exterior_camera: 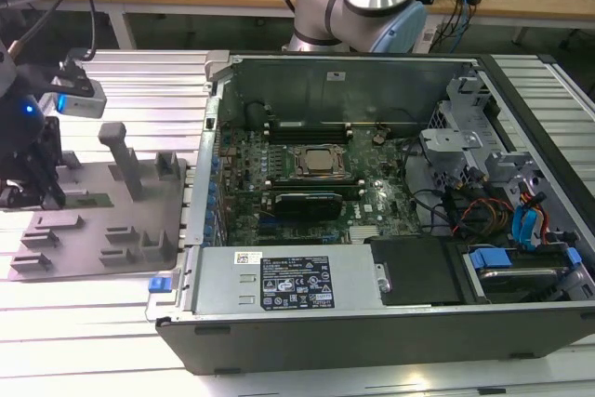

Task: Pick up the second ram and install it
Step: 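Pick up the second ram and move it above second insertion slot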

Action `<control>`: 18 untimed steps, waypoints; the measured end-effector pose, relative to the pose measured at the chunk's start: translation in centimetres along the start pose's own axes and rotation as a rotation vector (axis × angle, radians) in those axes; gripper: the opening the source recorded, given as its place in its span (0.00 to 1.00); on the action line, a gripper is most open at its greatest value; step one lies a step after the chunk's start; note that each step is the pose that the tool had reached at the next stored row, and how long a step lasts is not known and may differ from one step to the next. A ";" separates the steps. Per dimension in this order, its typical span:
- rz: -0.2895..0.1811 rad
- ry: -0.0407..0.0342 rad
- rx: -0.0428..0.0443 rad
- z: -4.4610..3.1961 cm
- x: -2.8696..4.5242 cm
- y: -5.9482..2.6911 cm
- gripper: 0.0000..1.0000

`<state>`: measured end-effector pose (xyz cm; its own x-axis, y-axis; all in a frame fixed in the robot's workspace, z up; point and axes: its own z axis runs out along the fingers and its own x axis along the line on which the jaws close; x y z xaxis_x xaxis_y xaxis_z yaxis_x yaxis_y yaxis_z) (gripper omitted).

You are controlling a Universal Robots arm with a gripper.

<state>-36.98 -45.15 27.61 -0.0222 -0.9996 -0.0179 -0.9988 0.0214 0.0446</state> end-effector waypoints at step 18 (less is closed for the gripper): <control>0.000 0.0000 0.0000 -4.71 -0.08 0.21 0.11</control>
<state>-36.99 -45.16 32.33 -0.0222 -0.9996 -0.0179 -0.9988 0.0214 0.0446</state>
